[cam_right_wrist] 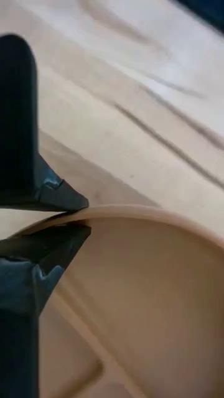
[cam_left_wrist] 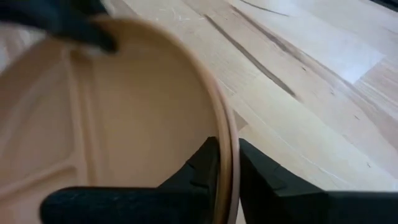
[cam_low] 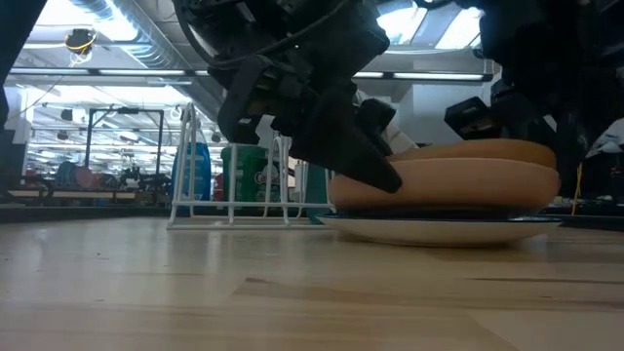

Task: Sort dishes
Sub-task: Put the brown plate into the dish rack

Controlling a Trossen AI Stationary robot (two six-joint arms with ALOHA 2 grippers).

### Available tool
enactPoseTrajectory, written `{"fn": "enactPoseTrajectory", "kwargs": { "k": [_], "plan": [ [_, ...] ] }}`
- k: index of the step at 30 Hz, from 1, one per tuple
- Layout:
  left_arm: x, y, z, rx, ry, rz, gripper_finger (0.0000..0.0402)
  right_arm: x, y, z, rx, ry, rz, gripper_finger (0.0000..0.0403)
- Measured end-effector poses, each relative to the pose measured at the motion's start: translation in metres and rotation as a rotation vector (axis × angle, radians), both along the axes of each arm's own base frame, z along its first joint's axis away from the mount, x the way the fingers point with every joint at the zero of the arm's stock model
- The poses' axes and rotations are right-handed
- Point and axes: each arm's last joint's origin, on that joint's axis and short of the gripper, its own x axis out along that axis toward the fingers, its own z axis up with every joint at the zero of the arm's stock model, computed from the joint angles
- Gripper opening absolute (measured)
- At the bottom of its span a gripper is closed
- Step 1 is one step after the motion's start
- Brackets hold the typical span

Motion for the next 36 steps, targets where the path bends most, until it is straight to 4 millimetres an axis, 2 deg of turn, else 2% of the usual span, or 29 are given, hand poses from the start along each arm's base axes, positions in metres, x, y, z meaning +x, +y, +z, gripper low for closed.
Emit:
{"fn": "enactPoseTrajectory", "kwargs": {
  "k": [8, 14, 18, 33, 36],
  "plan": [
    [-0.001, -0.003, 0.000, -0.102, 0.064, 0.114, 0.0125, 0.007, 0.002, 0.014, 0.011, -0.010, -0.005, 0.0042],
    [-0.001, -0.009, 0.000, -0.116, 0.066, 0.112, 0.0159, 0.007, 0.002, 0.015, 0.013, -0.011, -0.004, 0.0032],
    [-0.002, -0.011, 0.000, -0.112, 0.060, 0.108, 0.0163, 0.007, 0.002, 0.015, 0.026, -0.005, -0.016, 0.0019],
    [0.000, -0.011, 0.001, -0.042, 0.021, 0.157, 0.0156, 0.012, 0.004, 0.018, 0.057, -0.052, -0.026, 0.0021],
    [0.000, -0.010, 0.001, 0.014, -0.004, 0.147, 0.0143, 0.013, 0.004, 0.019, 0.062, -0.073, -0.026, 0.0021]
  ]
}}
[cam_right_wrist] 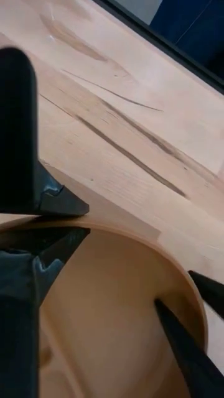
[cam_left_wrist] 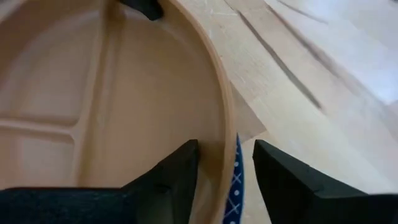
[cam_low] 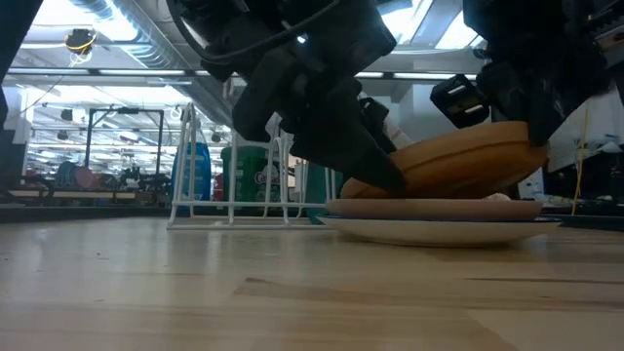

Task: Sort dishes
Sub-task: Put the brown plate into the dish rack

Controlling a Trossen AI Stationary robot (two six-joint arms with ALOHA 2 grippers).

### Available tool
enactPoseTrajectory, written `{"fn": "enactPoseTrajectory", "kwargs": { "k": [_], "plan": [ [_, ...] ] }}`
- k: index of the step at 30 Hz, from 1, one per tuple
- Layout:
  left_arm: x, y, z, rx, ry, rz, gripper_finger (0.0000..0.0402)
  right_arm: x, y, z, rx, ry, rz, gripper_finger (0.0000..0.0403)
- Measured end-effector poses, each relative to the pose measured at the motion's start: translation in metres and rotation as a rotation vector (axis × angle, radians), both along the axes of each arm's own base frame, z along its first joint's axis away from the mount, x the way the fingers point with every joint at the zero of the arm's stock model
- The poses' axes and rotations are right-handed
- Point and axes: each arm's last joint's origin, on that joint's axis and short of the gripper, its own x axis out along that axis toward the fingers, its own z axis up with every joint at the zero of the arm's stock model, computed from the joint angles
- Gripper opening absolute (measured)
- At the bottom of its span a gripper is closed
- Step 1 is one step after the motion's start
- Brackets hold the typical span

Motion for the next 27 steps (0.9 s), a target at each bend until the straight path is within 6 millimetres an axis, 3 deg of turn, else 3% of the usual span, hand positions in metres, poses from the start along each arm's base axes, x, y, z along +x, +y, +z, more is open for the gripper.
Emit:
{"fn": "enactPoseTrajectory", "kwargs": {
  "k": [10, 15, 22, 27],
  "plan": [
    [0.000, 0.000, 0.000, 0.056, -0.020, -0.022, 0.0015, 0.004, 0.001, 0.010, 0.003, -0.012, 0.003, 0.0023],
    [-0.001, -0.006, 0.001, 0.079, -0.030, -0.014, 0.0015, 0.005, 0.001, 0.014, 0.016, 0.027, -0.081, 0.0040],
    [0.001, -0.013, 0.003, 0.069, -0.071, 0.033, 0.0007, 0.009, 0.001, 0.019, 0.089, 0.048, -0.214, 0.0108],
    [0.000, -0.012, 0.010, 0.020, -0.068, 0.072, 0.0005, 0.014, 0.002, 0.034, 0.114, 0.047, -0.239, 0.0137]
  ]
}}
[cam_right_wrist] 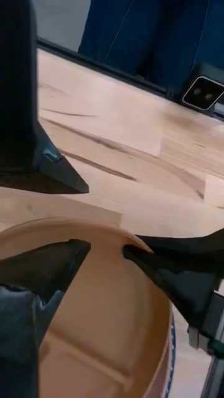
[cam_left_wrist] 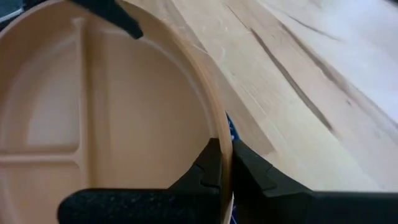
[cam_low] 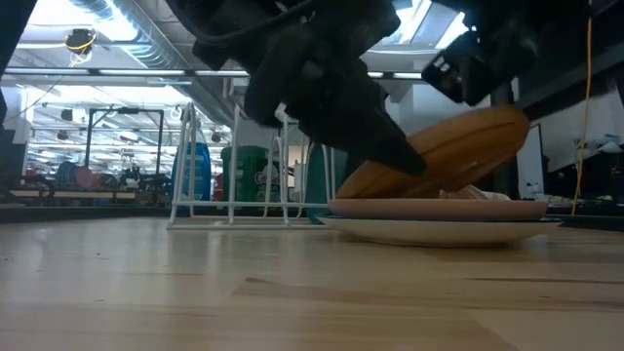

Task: Sort dishes
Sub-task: Put the brown plate into the dish rack

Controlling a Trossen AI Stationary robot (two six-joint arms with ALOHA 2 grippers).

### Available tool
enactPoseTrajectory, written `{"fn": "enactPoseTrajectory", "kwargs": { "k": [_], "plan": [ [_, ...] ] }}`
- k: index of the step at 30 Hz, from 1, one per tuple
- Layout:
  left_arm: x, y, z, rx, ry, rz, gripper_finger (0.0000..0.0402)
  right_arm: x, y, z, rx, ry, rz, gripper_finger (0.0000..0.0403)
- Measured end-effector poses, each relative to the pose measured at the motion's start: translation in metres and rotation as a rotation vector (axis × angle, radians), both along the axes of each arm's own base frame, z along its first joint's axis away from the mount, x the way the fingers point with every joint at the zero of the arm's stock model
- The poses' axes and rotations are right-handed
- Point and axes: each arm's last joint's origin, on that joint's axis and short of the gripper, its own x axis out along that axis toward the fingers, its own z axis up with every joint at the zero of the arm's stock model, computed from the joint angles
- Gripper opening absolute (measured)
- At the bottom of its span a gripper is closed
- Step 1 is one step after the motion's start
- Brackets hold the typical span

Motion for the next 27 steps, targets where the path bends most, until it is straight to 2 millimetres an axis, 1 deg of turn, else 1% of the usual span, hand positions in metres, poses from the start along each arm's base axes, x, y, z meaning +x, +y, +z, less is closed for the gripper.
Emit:
{"fn": "enactPoseTrajectory", "kwargs": {
  "k": [2, 5, 9, 15, 21, 24, 27],
  "plan": [
    [-0.001, 0.000, 0.006, -0.015, -0.011, 0.010, 0.0004, 0.003, 0.001, 0.009, -0.003, -0.005, 0.000, 0.0137],
    [-0.003, 0.001, 0.019, -0.056, -0.037, 0.036, 0.0003, 0.007, 0.002, 0.029, -0.011, -0.039, 0.019, 0.0130],
    [-0.006, 0.002, 0.036, -0.122, -0.060, 0.094, 0.0003, 0.009, 0.001, 0.059, -0.091, -0.060, 0.039, 0.0119],
    [-0.017, 0.004, 0.076, -0.254, -0.133, 0.168, 0.0002, 0.004, -0.004, 0.105, -0.261, -0.087, 0.034, 0.0106],
    [-0.034, 0.003, 0.115, -0.367, -0.213, 0.248, 0.0002, -0.006, -0.012, 0.147, -0.410, -0.133, -0.018, 0.0100],
    [-0.045, 0.001, 0.132, -0.447, -0.229, 0.307, 0.0001, -0.018, -0.017, 0.164, -0.449, -0.167, -0.049, 0.0099],
    [-0.057, -0.002, 0.150, -0.545, -0.249, 0.343, 0.0001, -0.033, -0.022, 0.177, -0.468, -0.213, -0.067, 0.0099]
  ]
}}
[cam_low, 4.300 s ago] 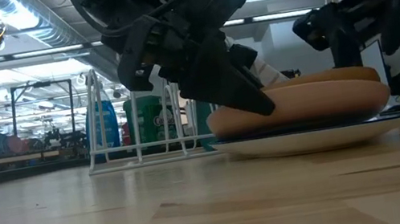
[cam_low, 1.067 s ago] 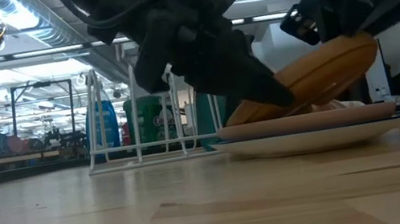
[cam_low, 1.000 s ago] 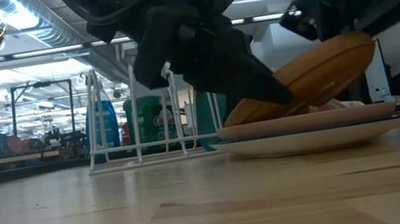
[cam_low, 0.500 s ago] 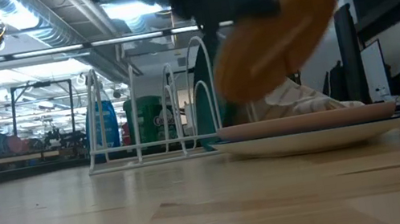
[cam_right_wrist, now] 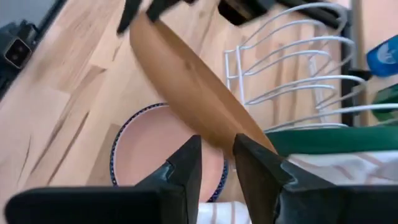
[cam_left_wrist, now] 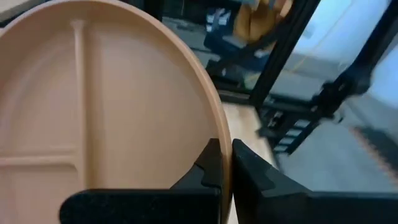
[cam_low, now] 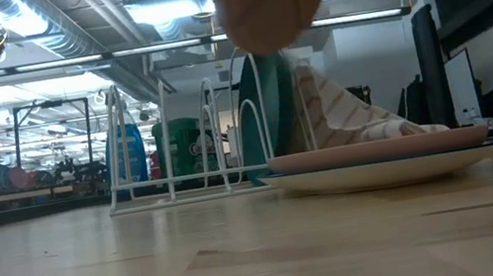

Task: Sort dishes
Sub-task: Put the brown plate into the dish rack

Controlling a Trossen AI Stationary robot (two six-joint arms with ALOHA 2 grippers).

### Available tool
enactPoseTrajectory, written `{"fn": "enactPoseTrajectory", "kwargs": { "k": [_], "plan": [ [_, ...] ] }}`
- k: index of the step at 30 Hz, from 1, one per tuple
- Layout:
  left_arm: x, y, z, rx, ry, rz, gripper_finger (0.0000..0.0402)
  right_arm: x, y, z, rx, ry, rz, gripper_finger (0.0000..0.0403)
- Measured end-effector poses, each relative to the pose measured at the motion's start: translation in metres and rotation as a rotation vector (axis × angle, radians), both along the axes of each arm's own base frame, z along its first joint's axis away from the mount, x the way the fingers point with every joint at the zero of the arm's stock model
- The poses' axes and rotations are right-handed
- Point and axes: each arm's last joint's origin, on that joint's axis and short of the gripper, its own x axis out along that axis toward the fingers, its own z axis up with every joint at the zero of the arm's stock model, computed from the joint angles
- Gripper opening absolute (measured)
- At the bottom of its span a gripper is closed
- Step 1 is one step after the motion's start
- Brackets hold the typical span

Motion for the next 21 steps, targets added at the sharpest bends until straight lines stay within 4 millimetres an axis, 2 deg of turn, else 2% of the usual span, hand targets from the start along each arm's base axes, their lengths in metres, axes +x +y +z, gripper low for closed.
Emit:
{"fn": "enactPoseTrajectory", "kwargs": {
  "k": [4, 10, 16, 21],
  "plan": [
    [-0.016, -0.005, 0.020, -0.104, -0.040, 0.051, 0.0001, -0.021, -0.008, 0.015, -0.029, -0.073, -0.045, 0.0099],
    [-0.047, -0.012, 0.052, -0.188, -0.132, 0.203, 0.0000, -0.041, -0.015, 0.029, -0.044, -0.151, -0.085, 0.0099],
    [-0.097, -0.025, 0.061, -0.199, -0.235, 0.437, 0.0000, -0.047, -0.017, 0.032, -0.055, -0.167, -0.101, 0.0099],
    [-0.132, -0.037, 0.051, -0.184, -0.303, 0.598, 0.0000, -0.048, -0.017, 0.031, -0.062, -0.154, -0.100, 0.0099]
  ]
}}
